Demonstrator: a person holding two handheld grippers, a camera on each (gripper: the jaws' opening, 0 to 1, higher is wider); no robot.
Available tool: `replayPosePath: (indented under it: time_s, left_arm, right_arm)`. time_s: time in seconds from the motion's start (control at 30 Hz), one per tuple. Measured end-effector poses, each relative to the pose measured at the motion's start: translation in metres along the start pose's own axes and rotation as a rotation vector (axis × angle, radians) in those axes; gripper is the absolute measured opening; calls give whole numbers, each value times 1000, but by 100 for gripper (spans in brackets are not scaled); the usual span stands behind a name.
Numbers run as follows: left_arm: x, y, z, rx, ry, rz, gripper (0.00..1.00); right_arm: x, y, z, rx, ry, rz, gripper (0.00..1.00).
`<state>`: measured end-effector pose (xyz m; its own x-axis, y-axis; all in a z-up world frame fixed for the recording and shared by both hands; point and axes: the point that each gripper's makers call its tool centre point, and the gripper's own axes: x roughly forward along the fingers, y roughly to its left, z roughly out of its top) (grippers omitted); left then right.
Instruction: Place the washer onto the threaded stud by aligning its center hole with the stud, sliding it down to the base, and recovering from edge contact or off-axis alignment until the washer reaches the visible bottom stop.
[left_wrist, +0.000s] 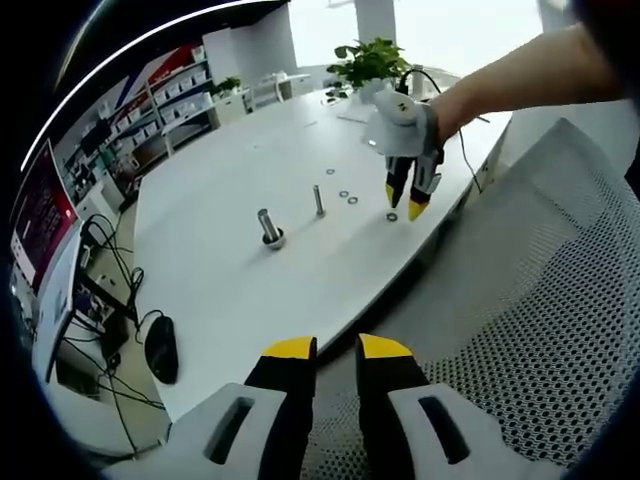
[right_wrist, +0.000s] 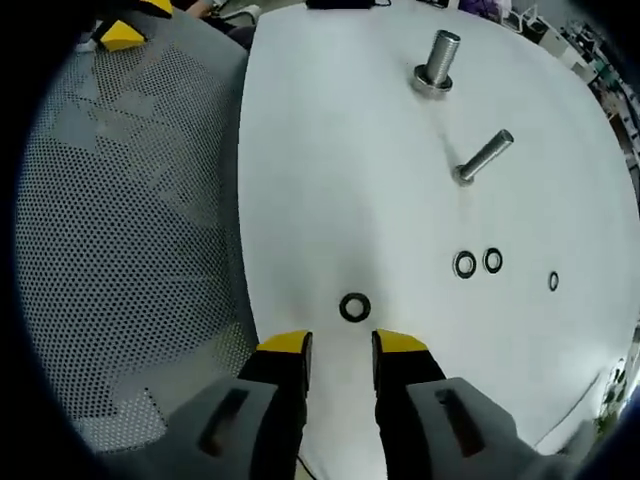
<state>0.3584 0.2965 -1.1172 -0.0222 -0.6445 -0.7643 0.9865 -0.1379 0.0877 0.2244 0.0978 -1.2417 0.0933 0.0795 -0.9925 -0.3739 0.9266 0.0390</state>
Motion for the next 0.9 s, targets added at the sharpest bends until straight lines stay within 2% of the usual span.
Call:
replayPosePath:
  time_s: [0.07, 0.13, 0.27, 0.43, 0.57, 0.67, 0.73, 0.9]
  left_arm:
    - [0, 0, 0, 2, -2, 1, 14]
    - [0, 1, 0, 3, -3, 1, 14]
    - [0, 1, 1, 2, -5, 1, 14]
    - [0, 1, 1, 3, -5, 0, 15]
    - [1, 2, 1, 5, -6, -1, 14]
    - [0, 2, 1, 3, -6, 0, 14]
    - [1, 2, 1, 1, -5, 1, 15]
    - [0, 2, 1, 0, -3, 0, 15]
  right_arm:
    - [4, -14, 7, 13, -14, -20, 24]
    - [2, -11, 11, 15, -18, -12, 24]
    - [6, -11, 8, -92, 32, -48, 25]
    - [4, -11, 9, -11, 75, -30, 23]
    - [3, -11, 11, 4, 55, -29, 20]
    - [5, -10, 13, -50, 31, -43, 21]
    - [6, -8, 17, -137, 4, -49, 21]
    - [5, -9, 18, -152, 12, -47, 20]
